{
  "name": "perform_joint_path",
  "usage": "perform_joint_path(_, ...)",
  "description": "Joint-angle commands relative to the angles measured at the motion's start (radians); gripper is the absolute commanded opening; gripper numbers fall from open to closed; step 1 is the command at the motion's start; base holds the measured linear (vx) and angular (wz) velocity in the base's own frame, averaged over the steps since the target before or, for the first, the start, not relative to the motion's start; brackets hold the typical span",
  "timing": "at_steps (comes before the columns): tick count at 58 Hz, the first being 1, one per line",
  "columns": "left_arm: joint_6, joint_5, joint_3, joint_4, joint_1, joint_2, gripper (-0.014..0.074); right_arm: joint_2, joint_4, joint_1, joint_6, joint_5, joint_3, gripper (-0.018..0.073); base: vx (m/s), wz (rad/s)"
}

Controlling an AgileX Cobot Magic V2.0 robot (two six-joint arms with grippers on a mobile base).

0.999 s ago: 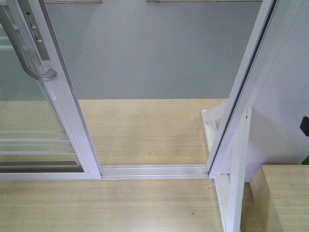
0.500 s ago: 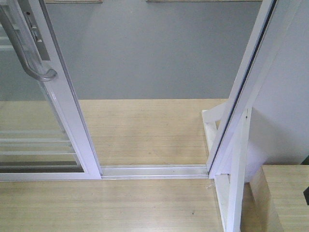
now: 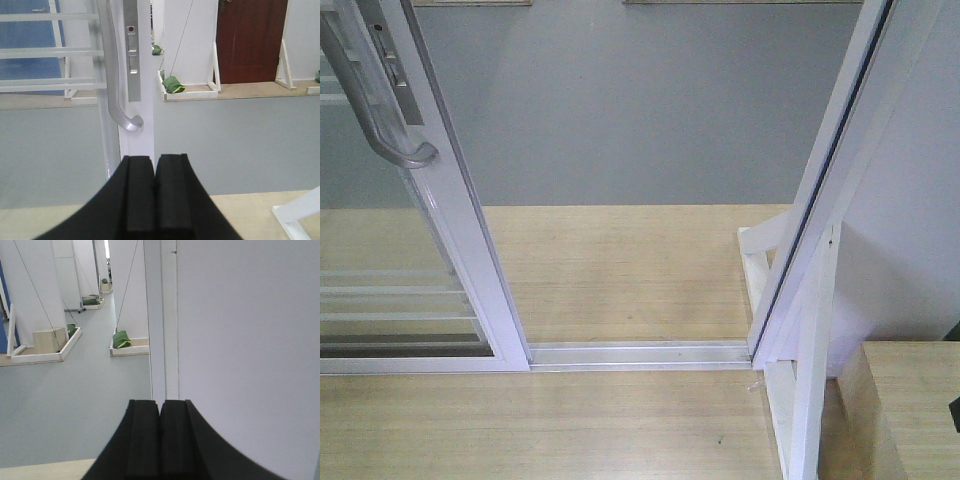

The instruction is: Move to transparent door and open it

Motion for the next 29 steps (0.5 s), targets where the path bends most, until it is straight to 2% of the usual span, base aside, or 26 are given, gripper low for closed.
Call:
perform_joint_path(1, -0.001, -0.084, 0.008, -0.003, -0.007, 0.007, -0.0006, -0.006, -0.006, -0.006, 0.0, -0.075, 0.005, -0.0006, 0.0, 0.0)
perform_joint_path(29, -0.001, -0.084, 0.008, -0.003, -0.007, 0.007, -0.0006, -0.006, -0.006, -0.006, 0.0, -0.072, 0.005, -0.0006, 0.0, 0.0)
